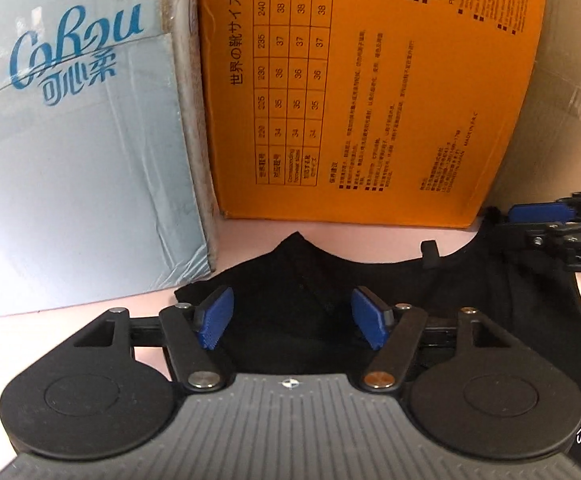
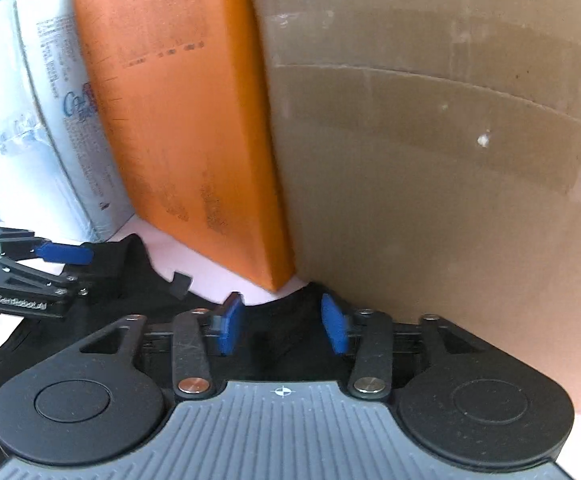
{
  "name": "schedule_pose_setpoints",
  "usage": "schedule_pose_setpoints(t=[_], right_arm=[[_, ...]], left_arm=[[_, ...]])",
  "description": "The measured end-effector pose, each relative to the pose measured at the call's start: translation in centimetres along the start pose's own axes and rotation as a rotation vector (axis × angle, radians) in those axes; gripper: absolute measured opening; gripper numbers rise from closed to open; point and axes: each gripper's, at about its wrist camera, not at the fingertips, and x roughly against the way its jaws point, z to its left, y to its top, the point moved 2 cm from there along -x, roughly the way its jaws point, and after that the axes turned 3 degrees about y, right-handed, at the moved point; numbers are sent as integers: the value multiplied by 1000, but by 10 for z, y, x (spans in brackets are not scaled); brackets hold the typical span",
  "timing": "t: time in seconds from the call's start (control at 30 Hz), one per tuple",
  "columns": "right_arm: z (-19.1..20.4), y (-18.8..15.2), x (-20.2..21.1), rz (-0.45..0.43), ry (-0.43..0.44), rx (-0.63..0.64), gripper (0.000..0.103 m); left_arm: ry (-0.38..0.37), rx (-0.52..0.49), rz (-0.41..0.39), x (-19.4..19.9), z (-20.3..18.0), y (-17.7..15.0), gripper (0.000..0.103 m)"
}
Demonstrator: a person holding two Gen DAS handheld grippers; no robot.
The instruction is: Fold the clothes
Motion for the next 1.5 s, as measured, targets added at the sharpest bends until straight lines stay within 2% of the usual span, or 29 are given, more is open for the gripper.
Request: schedule_pose_setpoints(t=[0.03, 0.13, 0.2, 0.3, 0.43, 0.53, 0.67, 0.77, 0.87, 0.97, 1.0, 1.13, 1.2, 1.3, 1.43, 1.5], right_arm=[[1, -1, -4, 29, 0, 1, 57], [2, -9, 17, -25, 21, -51, 58], [8, -16, 41, -73, 56, -110, 65], [27, -40, 85, -104, 86, -142, 72], [61, -95, 140, -60, 115, -172, 79], [83, -141, 179, 31, 122, -185, 83], [115, -190, 209, 143, 133, -188, 86], [124, -199, 246, 62, 110, -193, 87], [117, -205, 287, -45, 68, -232, 92], [97, -222, 328, -97, 28, -308, 92], [91, -230, 339, -98, 22, -339, 92], [82, -262, 367, -54, 35, -419, 92], [90, -272, 372, -40, 61, -384, 92], [118, -273, 365, -11, 143, -219, 92], [162, -275, 352, 44, 245, 49, 92], [181, -281, 346, 53, 249, 199, 92]], left_arm=[[12, -1, 3, 1, 0, 0, 64], [50, 25, 18, 11, 2, 1, 65], [80, 44, 24, 23, 5, -1, 72], [116, 71, 36, 45, 9, -8, 78], [133, 100, 57, 73, 10, -22, 80], [146, 114, 68, 90, 9, -35, 81], [167, 135, 77, 117, 11, -55, 81], [162, 178, 34, 142, 25, -73, 81], [168, 229, -29, 179, 51, -98, 82], [190, 306, -52, 223, 83, -140, 82], [194, 336, -48, 237, 94, -156, 82], [129, 432, 6, 287, 116, -224, 82], [91, 461, 41, 304, 111, -253, 82], [19, 471, 73, 321, 92, -282, 82], [-113, 368, 93, 324, 48, -294, 82], [-144, 315, 87, 322, 28, -294, 82]])
